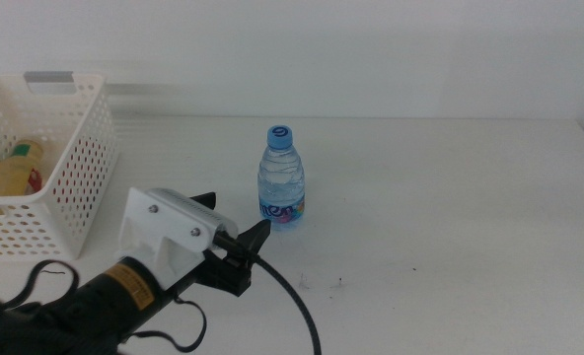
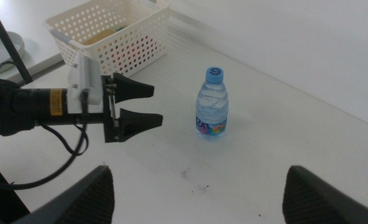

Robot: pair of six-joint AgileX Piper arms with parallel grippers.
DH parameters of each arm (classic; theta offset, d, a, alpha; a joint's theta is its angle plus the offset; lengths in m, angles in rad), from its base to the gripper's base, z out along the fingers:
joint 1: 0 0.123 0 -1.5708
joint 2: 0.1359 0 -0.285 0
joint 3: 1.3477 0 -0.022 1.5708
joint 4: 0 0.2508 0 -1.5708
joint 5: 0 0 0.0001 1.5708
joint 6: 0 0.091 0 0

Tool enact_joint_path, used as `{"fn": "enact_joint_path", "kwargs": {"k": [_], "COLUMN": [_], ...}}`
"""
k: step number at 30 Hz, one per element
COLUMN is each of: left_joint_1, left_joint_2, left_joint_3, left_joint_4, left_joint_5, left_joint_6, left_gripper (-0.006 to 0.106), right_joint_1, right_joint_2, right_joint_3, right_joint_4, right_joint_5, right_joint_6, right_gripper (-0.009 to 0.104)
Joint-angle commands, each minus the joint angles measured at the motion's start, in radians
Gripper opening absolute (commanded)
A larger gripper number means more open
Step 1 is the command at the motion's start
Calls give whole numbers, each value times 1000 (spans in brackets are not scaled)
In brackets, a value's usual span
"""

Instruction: Use arms to grab the bottles and put them into the dustbin to the left of the table.

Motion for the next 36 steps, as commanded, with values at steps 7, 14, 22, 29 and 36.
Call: {"fn": "enact_joint_path", "kwargs": {"k": [7, 14, 22, 29, 36], "left_joint_1": [7, 7, 7, 7, 7], "left_joint_2": [149, 237, 341, 438, 521], "left_joint_3": [-92, -199, -322, -435, -528], "left_joint_4": [-2, 7, 0, -1, -1], "left_joint_5": [-60, -57, -27, -27, -27], "left_joint_6": [-15, -32, -38, -41, -66], "left_gripper": [94, 94, 94, 94, 94], "right_joint_1": [-7, -7, -7, -7, -7], "right_joint_2": [-4, -4, -4, -4, -4], "right_joint_3": [-4, -4, -4, -4, -4], "right_joint_4": [0, 0, 0, 0, 0], "right_joint_5": [-5, -5, -5, -5, -5], "right_joint_6": [-8, -8, -8, -8, -8], "right_gripper": [83, 83, 83, 83, 83]}}
